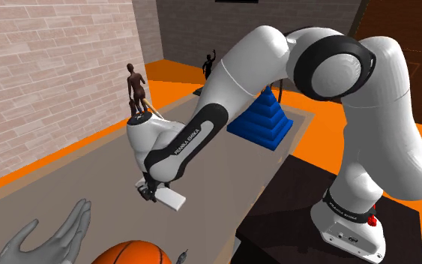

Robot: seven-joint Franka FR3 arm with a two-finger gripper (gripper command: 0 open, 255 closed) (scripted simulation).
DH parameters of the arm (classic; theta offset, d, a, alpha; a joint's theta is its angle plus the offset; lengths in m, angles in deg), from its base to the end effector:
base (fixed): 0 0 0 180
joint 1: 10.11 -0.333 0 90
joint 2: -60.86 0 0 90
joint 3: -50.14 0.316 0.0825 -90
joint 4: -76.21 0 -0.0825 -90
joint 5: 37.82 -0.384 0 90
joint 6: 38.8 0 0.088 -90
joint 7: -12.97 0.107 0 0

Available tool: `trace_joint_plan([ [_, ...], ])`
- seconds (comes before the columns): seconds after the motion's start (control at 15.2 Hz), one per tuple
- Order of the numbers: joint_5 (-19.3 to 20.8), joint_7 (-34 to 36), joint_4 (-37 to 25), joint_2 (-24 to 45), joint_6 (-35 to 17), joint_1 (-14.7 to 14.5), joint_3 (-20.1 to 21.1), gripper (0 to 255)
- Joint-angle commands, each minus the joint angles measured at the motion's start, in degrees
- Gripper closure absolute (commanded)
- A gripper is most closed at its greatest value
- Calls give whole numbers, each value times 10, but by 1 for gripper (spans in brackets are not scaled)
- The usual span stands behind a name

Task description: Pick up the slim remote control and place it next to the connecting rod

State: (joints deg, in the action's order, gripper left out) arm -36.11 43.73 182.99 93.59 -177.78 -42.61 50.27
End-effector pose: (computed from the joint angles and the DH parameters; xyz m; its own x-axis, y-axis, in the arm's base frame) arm 0.5385 0.3446 0.2079 0.9985 0.0549 0.0012 0.0548 -0.9983 0.0204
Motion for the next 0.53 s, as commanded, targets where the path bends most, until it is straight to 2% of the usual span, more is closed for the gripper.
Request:
trace_joint_plan([
  [0.0, 0, 2, 0, 10, -10, -1, 0, 255],
  [0.46, 1, 3, -8, 52, -45, -1, -1, 255],
])
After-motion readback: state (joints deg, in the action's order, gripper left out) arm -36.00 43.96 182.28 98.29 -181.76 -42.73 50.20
